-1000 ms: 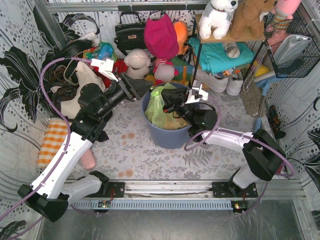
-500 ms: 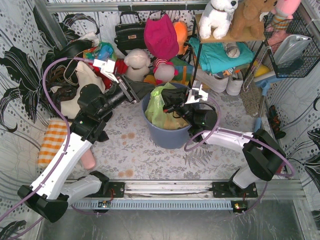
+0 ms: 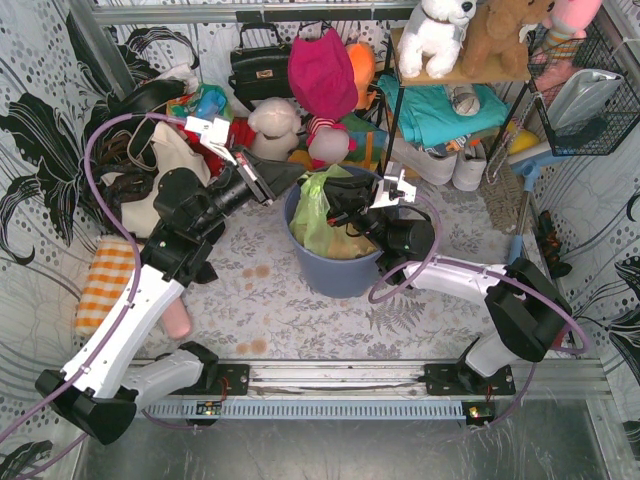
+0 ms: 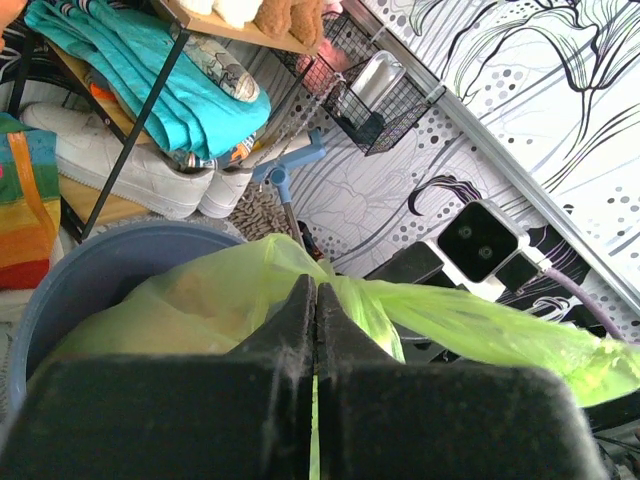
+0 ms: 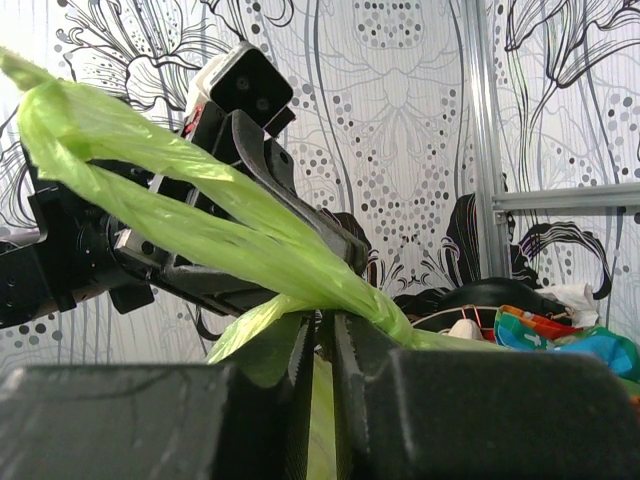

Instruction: Tie the trash bag

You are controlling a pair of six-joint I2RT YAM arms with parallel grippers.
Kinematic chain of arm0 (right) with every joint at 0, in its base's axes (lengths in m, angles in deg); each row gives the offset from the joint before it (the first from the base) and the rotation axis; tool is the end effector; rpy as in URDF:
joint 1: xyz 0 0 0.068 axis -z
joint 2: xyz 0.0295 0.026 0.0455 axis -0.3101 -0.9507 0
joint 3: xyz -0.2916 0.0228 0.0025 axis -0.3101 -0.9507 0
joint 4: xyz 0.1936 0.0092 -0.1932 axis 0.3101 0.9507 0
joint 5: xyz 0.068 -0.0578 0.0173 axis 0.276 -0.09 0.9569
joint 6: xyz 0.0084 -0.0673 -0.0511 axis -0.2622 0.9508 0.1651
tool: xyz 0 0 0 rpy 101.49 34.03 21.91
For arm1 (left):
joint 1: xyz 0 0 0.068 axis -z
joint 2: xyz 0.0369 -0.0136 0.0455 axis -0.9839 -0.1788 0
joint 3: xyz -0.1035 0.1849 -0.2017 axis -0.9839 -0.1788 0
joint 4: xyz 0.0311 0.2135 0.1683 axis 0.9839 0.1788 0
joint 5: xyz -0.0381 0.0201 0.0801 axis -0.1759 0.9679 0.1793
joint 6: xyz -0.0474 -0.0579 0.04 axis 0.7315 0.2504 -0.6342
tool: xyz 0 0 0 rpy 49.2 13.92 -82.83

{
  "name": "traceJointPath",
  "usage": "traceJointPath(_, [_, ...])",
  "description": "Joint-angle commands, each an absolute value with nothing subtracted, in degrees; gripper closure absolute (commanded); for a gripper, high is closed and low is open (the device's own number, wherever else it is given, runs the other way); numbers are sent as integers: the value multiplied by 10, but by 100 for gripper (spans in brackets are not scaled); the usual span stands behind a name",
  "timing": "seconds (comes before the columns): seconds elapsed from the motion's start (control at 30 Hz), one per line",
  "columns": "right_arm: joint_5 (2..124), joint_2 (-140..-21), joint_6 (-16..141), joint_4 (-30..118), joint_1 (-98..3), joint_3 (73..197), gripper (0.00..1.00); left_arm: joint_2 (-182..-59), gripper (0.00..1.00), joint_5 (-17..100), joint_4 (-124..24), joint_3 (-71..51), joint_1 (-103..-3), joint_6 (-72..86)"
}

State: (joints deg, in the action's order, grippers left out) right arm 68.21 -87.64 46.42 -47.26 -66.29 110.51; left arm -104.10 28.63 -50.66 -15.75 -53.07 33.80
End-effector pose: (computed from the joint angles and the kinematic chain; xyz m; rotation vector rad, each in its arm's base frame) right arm 0.2145 0.2651 0.4077 -0.3767 0.6183 1.2650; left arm 0.2222 -0.1416 0.4767 0.1776 1.5000 -1.1862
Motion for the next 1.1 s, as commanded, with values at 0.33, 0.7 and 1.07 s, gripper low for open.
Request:
traceJointPath(0.33, [674, -843, 477, -513, -662, 1080, 100, -1049, 100, 257, -554, -98, -528, 313])
traceJointPath(0.7, [679, -822, 471, -503, -662, 1066, 85, -1032, 100, 278, -552, -124, -528, 322])
traceJointPath(1.07, [680, -679, 559, -308, -662, 1020, 62, -1040, 100, 272, -559, -113, -528, 315])
